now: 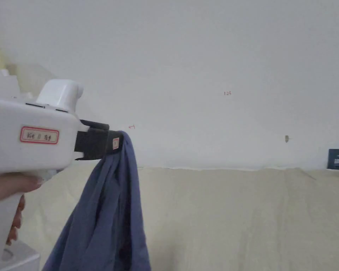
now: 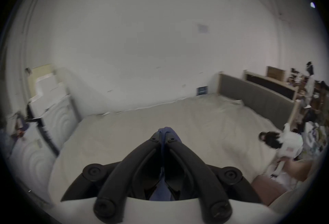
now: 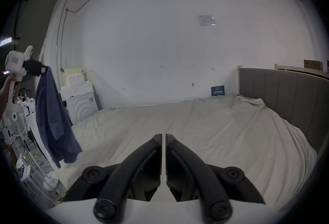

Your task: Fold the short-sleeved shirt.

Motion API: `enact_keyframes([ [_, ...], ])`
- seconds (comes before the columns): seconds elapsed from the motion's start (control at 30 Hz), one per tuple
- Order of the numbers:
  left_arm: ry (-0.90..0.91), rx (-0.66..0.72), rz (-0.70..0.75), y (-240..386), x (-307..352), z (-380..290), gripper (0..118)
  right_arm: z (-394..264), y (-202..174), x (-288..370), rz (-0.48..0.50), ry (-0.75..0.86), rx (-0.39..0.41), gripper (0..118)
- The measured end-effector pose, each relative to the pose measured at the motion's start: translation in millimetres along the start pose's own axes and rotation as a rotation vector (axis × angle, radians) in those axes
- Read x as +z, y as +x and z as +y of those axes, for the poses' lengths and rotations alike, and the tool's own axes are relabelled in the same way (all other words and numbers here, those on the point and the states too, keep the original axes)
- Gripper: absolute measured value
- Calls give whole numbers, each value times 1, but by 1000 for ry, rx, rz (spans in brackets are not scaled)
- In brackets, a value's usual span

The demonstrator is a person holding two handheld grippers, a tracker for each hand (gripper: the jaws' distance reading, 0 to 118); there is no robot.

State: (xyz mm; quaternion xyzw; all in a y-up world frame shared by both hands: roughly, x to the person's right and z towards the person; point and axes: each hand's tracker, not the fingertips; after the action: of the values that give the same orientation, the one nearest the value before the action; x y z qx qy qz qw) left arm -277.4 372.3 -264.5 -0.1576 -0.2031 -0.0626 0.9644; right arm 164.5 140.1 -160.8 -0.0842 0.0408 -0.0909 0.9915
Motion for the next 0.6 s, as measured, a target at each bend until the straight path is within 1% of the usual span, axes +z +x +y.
enact_keyframes([
  [0.07, -2, 28, -126, 27, -26, 10, 2, 2, 8, 12, -20, 13, 2, 5],
  [0.17, -21, 29, -225, 82, -71, 18, 2, 0, 26, 24, -54, 31, -7, 5],
  [0.23, -69, 9, -269, 116, -108, 19, 2, -1, 39, 31, -82, 34, -31, 5],
  [0.33, -208, 98, -355, 150, -176, 3, 2, -4, 57, 38, -123, 24, -73, 5],
  [0.37, -258, 127, -361, 162, -198, -9, 2, -6, 63, 40, -136, 20, -85, 5],
  [0.43, -412, 167, -325, 182, -246, -41, 2, -11, 72, 44, -160, 7, -106, 5],
  [0.5, -560, 182, -307, 203, -289, -79, 2, -17, 81, 47, -181, -8, -125, 5],
  [0.53, -629, 183, -308, 213, -311, -101, 2, -19, 82, 48, -190, -15, -132, 5],
  [0.57, -700, 148, -295, 229, -322, -121, 2, -21, 84, 49, -196, -26, -138, 5],
  [0.6, -752, 141, -254, 240, -334, -140, 2, -25, 87, 49, -202, -40, -144, 5],
])
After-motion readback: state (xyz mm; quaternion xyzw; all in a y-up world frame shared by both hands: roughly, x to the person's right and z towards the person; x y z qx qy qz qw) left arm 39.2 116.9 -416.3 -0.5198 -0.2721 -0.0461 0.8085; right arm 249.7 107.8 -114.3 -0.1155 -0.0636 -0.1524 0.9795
